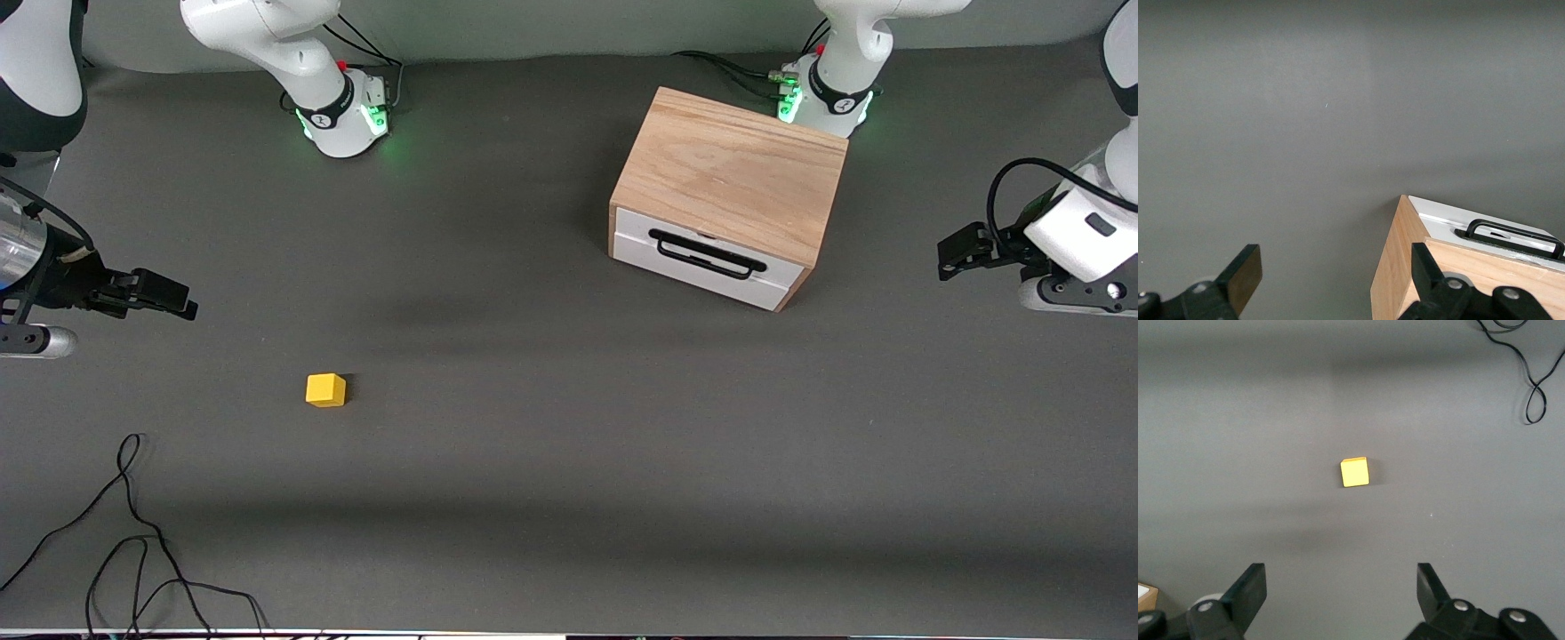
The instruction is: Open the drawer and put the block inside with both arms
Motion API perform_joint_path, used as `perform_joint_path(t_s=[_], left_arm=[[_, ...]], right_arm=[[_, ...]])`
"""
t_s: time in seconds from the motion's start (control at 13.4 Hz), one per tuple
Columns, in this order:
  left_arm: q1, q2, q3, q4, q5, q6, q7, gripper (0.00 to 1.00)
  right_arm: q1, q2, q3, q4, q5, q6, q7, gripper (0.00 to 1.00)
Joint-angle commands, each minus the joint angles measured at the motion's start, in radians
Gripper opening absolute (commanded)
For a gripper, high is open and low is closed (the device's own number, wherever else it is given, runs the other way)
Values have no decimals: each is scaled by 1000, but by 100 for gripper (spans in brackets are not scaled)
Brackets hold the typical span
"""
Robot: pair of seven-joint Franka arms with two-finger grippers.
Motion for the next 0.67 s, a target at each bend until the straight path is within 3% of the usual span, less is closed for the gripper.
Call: perform_joint_path(t_s=[0.0, 0.6], left_arm=[[6, -11, -2, -2, -6, -16, 21, 100], [-26, 4, -16, -2, -7, 9, -85, 100]], right_arm=[[8, 4, -4, 13, -17, -12, 6, 100], [7, -5, -3, 10, -12, -19, 3, 100]])
